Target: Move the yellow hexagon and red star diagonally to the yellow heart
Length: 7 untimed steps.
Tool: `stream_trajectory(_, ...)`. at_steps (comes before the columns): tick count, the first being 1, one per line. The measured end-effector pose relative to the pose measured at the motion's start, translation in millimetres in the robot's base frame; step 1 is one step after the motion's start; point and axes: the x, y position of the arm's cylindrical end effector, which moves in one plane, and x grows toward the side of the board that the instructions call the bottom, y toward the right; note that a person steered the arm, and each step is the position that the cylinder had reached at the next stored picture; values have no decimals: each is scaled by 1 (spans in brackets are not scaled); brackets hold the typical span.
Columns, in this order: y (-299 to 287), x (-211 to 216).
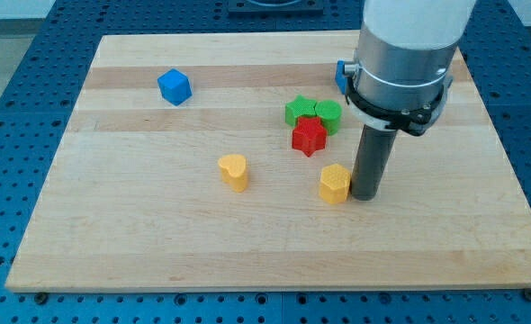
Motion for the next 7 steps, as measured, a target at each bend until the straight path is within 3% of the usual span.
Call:
stream_trajectory(4,-66,-9)
stream_trajectory(5,-97,-30)
stream_trajectory(7,-55,-29)
